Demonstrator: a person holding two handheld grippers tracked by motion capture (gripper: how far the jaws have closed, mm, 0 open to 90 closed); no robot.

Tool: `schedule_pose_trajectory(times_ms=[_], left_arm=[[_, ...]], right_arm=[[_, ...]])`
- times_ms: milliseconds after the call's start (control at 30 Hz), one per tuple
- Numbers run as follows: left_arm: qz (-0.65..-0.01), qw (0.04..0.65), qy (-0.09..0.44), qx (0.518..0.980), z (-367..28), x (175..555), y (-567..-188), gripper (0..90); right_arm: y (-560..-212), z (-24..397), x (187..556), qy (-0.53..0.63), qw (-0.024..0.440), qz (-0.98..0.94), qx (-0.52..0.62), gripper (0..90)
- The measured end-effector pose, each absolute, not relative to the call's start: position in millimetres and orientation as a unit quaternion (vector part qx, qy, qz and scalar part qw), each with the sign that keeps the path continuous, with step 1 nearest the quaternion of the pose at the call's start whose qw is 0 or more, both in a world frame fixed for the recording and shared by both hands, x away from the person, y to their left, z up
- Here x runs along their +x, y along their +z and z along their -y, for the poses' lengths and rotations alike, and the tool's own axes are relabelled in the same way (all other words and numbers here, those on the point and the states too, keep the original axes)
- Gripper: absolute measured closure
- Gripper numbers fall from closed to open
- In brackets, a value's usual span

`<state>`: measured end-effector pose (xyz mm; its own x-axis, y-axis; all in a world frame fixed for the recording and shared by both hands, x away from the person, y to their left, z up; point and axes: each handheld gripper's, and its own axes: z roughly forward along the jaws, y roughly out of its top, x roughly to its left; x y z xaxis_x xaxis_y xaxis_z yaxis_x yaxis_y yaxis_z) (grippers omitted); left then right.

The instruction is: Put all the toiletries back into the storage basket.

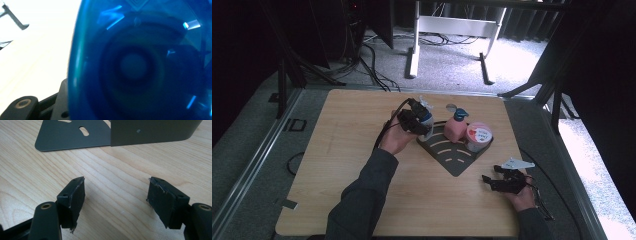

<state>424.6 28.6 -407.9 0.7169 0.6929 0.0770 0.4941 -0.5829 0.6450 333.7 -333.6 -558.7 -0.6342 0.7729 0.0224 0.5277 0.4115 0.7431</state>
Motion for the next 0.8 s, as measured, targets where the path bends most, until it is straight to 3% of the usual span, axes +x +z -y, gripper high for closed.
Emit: schedule_pose_trajectory(times_ms=[800], left_arm=[[-0.336, 0.324, 0.172, 0.867, -14, 434, -416, 54.9]], right_arm=[[-559, 334, 334, 0.372, 0.165, -0.824, 0.394, 29.8]])
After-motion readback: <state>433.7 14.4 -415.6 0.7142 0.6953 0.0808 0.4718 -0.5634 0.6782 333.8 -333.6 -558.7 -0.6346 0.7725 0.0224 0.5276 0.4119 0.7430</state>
